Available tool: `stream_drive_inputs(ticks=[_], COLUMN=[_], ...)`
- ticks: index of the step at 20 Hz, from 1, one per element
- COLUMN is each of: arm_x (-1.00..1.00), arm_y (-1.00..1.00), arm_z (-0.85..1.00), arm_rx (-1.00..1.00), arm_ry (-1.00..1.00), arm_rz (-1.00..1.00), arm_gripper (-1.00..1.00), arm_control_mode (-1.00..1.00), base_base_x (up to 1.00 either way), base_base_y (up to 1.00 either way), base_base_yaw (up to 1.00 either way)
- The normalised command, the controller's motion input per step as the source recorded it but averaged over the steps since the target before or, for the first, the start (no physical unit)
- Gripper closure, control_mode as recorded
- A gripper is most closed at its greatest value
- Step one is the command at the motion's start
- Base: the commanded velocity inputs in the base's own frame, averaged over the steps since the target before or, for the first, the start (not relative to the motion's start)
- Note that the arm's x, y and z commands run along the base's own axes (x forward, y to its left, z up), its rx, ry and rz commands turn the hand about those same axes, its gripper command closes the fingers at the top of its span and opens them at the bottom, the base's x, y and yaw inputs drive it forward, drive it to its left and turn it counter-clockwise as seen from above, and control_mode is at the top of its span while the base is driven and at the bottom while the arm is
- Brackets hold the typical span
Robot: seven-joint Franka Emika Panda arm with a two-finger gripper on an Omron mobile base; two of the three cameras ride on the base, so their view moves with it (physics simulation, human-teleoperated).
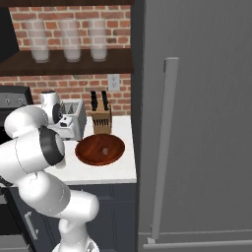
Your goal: Grab a lemon wedge from the fridge and one ice cube from the ice bowl, and put them in the glass of lemonade.
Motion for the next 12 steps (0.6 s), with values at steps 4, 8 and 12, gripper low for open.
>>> stream_drive_inputs(ticks=[4,8,12], arm_x=[0.0,0.0,-0.3], arm_y=[0.0,0.0,-0.01], arm_z=[0.0,0.0,0.18], arm_rx=[0.0,0.0,0.0], arm_ry=[0.0,0.0,-0.03], arm_rz=[0.0,0.0,0.0], arm_gripper=[-1.0,-1.0,-1.0], arm_control_mode=[-1.0,-1.0,-1.0], base_base_x=[0.0,0.0,0.0], base_base_y=[0.0,0.0,0.0], base_base_yaw=[0.0,0.0,0.0])
